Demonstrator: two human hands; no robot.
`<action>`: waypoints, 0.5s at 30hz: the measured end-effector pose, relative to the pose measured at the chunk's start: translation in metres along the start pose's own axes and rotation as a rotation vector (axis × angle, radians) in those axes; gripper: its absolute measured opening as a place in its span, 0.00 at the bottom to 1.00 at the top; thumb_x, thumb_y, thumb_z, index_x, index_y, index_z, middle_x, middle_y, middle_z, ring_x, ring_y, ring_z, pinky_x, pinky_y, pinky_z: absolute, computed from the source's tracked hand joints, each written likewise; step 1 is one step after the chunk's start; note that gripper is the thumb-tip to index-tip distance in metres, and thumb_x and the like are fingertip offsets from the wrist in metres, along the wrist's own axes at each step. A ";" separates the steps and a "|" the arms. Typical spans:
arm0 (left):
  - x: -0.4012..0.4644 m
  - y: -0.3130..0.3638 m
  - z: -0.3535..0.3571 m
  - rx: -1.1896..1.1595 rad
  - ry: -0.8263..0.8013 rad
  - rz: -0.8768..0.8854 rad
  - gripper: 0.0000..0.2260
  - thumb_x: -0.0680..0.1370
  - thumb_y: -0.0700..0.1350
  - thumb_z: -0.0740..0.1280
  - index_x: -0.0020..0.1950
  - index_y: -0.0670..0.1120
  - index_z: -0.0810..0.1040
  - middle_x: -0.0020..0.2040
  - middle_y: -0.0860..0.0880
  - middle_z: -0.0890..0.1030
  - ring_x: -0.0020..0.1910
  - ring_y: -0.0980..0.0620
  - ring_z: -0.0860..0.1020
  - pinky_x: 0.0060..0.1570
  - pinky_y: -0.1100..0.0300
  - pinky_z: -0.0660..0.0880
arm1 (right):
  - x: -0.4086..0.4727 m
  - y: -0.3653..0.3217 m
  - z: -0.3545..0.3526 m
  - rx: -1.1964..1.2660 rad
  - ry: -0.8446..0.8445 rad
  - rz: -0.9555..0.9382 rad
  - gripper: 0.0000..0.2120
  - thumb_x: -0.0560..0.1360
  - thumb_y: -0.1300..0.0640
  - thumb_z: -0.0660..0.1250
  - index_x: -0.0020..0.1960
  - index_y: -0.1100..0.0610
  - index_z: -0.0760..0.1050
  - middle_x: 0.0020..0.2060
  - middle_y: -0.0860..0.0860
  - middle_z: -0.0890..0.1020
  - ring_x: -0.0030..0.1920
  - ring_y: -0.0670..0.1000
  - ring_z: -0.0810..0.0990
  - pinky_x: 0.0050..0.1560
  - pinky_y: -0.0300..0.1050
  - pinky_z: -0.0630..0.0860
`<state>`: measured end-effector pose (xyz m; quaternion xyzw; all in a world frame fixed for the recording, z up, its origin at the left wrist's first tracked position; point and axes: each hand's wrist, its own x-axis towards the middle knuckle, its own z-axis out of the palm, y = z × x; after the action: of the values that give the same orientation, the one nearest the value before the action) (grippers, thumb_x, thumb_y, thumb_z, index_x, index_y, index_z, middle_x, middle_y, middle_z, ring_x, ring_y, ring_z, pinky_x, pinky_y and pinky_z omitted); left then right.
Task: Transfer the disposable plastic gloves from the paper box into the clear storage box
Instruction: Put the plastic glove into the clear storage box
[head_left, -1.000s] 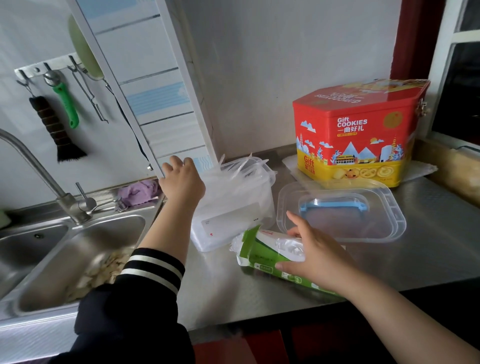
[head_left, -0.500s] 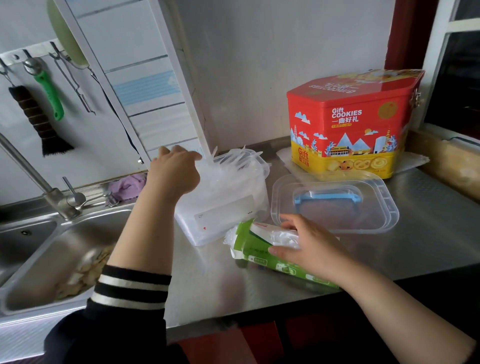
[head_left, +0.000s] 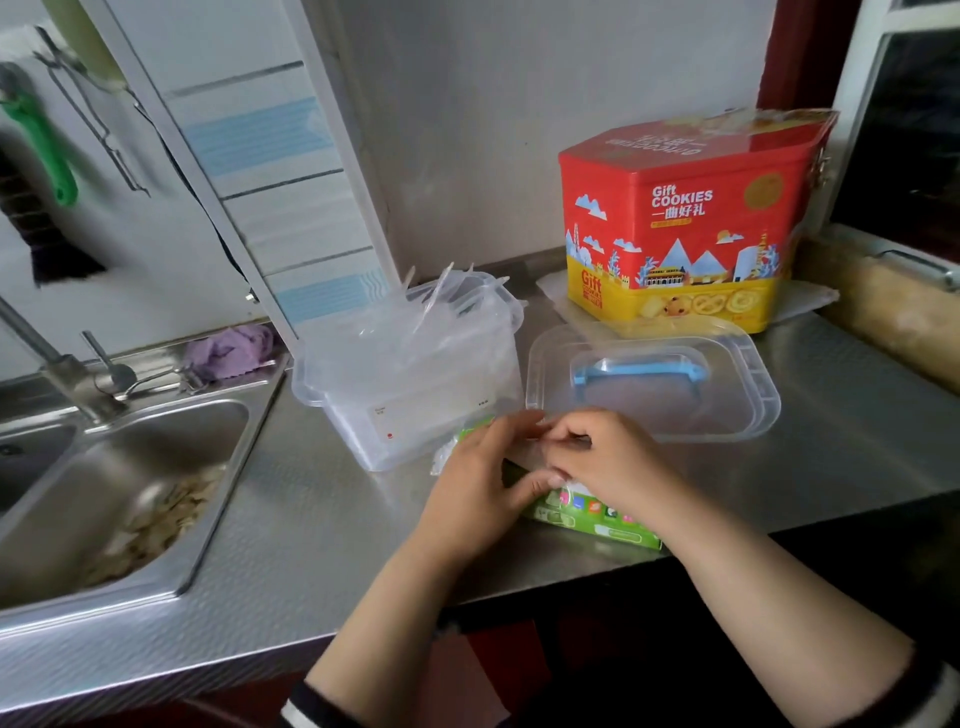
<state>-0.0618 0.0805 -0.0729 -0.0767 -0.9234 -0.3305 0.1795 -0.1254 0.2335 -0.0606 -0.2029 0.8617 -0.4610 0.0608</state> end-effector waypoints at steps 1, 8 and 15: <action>0.001 -0.001 0.001 -0.016 0.005 -0.018 0.31 0.68 0.62 0.72 0.67 0.49 0.74 0.59 0.61 0.78 0.61 0.59 0.75 0.60 0.70 0.67 | 0.001 -0.002 0.001 -0.015 0.011 0.005 0.08 0.72 0.52 0.69 0.33 0.46 0.77 0.36 0.45 0.83 0.35 0.51 0.81 0.32 0.44 0.79; 0.000 -0.003 0.006 -0.051 0.058 -0.072 0.35 0.63 0.65 0.74 0.67 0.53 0.72 0.54 0.71 0.75 0.57 0.65 0.74 0.58 0.72 0.66 | 0.003 -0.001 -0.003 0.236 0.029 0.022 0.08 0.73 0.56 0.73 0.37 0.48 0.79 0.38 0.41 0.82 0.42 0.43 0.80 0.46 0.41 0.74; 0.000 -0.005 0.009 -0.073 0.059 -0.112 0.34 0.64 0.60 0.77 0.67 0.57 0.71 0.54 0.62 0.78 0.56 0.63 0.74 0.58 0.65 0.70 | 0.001 0.004 -0.008 0.555 0.115 0.072 0.04 0.74 0.57 0.71 0.40 0.53 0.80 0.28 0.43 0.80 0.33 0.42 0.76 0.37 0.37 0.70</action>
<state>-0.0658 0.0819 -0.0819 -0.0216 -0.9078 -0.3758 0.1850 -0.1298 0.2413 -0.0591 -0.1214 0.7114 -0.6874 0.0813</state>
